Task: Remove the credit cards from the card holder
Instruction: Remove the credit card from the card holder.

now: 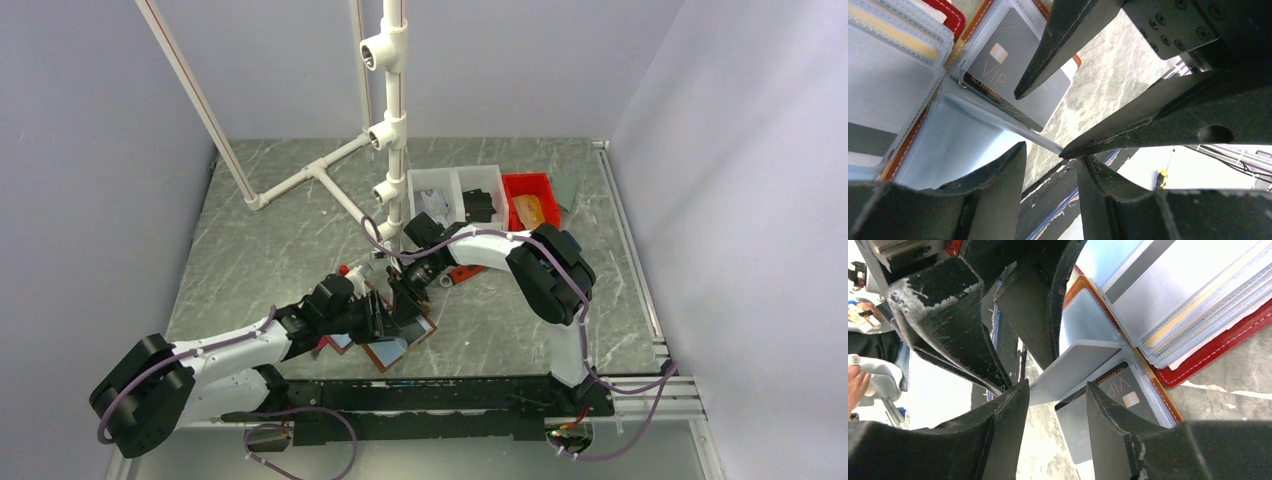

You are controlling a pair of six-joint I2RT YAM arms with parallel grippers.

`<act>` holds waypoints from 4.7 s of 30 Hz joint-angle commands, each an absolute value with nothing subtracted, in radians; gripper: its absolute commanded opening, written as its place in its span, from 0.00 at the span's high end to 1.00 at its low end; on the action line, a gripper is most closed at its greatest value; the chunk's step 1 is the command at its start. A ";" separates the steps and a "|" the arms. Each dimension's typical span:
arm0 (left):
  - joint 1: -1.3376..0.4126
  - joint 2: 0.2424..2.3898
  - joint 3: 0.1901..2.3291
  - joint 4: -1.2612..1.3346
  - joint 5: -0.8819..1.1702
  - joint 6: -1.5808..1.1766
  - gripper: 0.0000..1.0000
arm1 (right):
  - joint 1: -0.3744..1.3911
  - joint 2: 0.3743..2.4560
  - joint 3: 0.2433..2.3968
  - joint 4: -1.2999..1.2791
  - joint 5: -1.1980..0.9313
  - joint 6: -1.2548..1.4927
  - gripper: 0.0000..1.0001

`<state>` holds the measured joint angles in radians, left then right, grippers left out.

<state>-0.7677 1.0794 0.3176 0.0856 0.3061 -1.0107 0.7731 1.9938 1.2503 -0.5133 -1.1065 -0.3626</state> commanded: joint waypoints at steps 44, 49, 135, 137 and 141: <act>-0.740 0.870 0.151 0.153 0.201 -0.934 1.00 | 0.782 1.786 1.159 -0.691 -0.970 -0.639 0.55; -0.741 0.847 0.140 0.228 0.236 -0.868 1.00 | 0.746 1.719 1.119 -0.688 -0.987 -0.705 0.54; -0.744 0.648 0.035 0.482 0.257 -0.823 1.00 | 0.597 1.811 1.269 -0.957 -1.036 -0.934 1.00; -0.743 0.642 0.033 0.460 0.243 -0.826 1.00 | 0.574 1.803 1.281 -0.999 -1.028 -0.984 1.00; -0.744 0.646 0.028 0.455 0.225 -0.845 1.00 | 0.493 1.768 1.292 -1.067 -1.048 -1.075 1.00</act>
<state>-0.7437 0.6548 0.0330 0.4427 0.2569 -0.8307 0.5632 1.8145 1.2503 -0.9672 -1.0290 -0.9211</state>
